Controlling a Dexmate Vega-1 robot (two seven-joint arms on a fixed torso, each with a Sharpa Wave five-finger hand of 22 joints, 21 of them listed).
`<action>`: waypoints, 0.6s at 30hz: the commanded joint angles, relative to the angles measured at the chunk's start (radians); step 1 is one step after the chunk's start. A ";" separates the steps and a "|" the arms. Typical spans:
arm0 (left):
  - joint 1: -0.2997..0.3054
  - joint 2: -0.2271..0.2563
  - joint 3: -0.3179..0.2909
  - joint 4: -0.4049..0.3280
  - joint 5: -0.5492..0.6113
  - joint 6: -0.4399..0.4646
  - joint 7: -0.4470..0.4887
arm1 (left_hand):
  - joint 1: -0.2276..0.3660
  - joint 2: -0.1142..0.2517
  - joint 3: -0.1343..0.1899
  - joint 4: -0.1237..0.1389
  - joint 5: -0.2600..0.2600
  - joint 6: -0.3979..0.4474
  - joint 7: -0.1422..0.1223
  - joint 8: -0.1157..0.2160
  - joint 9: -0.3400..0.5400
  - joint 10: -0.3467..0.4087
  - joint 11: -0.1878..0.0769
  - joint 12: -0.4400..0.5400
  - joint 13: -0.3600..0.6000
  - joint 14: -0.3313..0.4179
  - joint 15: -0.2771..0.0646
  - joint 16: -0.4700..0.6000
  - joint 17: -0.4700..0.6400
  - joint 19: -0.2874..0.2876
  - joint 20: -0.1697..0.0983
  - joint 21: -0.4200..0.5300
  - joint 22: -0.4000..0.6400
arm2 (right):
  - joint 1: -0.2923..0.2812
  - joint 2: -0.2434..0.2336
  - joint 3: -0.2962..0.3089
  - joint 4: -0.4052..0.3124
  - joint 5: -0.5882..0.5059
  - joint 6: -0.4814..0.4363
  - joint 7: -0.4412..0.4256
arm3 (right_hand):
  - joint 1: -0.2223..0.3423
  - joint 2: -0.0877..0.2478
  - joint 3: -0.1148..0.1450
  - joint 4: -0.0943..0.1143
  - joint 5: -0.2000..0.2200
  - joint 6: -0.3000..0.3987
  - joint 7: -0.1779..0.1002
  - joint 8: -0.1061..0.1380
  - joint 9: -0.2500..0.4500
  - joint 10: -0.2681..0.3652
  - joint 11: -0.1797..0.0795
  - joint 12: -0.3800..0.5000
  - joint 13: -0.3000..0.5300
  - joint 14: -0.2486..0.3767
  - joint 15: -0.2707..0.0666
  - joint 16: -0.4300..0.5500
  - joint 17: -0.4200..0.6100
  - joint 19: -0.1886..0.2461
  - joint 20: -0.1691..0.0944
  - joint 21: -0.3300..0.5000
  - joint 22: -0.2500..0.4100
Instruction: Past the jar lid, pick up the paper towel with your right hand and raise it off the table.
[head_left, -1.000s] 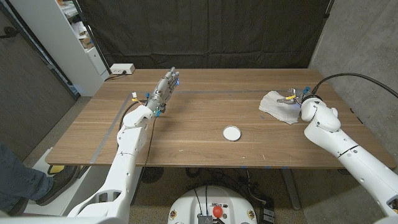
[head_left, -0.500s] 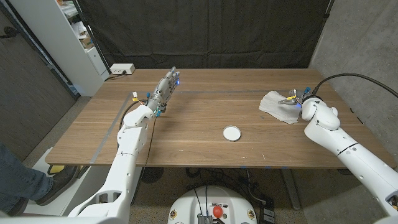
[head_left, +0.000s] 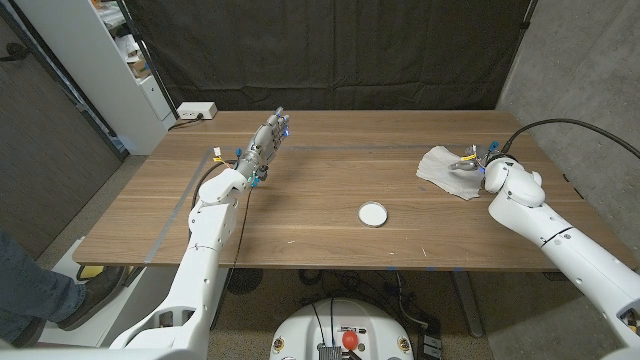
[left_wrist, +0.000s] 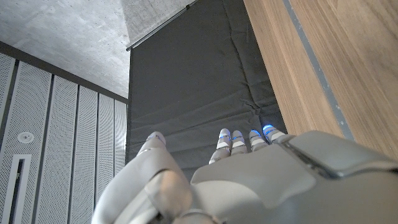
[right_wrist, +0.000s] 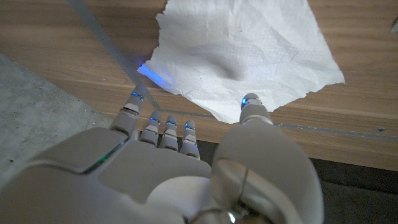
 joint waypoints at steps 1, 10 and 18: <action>0.010 0.002 -0.005 -0.005 -0.002 0.001 0.003 | 0.002 0.011 0.001 -0.005 -0.002 0.011 0.003 0.006 0.005 0.000 -0.005 0.000 0.006 0.003 -0.004 0.002 0.005 -0.109 0.008 -0.003 0.003 | 0.027 0.001 -0.027 0.031 0.004 -0.009 0.008 | 0.015 0.000 0.005 -0.008 0.008 0.009 -0.003 0.008 0.004 0.005 0.002 0.004 0.002 0.004 -0.001 0.002 0.002 0.007 -0.001 -0.004 0.002; 0.014 0.001 -0.007 -0.005 -0.003 -0.001 0.006 | 0.001 0.012 0.000 -0.006 -0.002 0.014 0.003 0.006 0.005 0.000 -0.005 0.000 0.006 0.004 -0.003 0.002 0.005 -0.109 0.009 -0.003 0.003 | 0.050 0.002 -0.046 0.055 0.004 -0.013 0.015 | 0.023 0.003 0.008 -0.011 0.011 0.018 -0.002 0.011 0.005 0.016 0.002 0.008 0.002 0.011 -0.006 0.005 0.003 0.014 -0.001 -0.003 0.003; 0.011 0.001 -0.005 -0.002 -0.001 -0.001 0.008 | 0.001 0.012 0.000 -0.007 -0.002 0.015 0.002 0.007 0.005 0.001 -0.005 0.001 0.006 0.003 -0.002 0.002 0.005 -0.109 0.009 -0.003 0.003 | 0.061 0.003 -0.055 0.074 0.008 -0.012 0.015 | 0.030 0.007 0.011 -0.014 0.015 0.025 -0.002 0.013 0.005 0.028 0.000 0.012 0.003 0.023 -0.019 0.009 0.004 0.020 -0.001 -0.003 0.003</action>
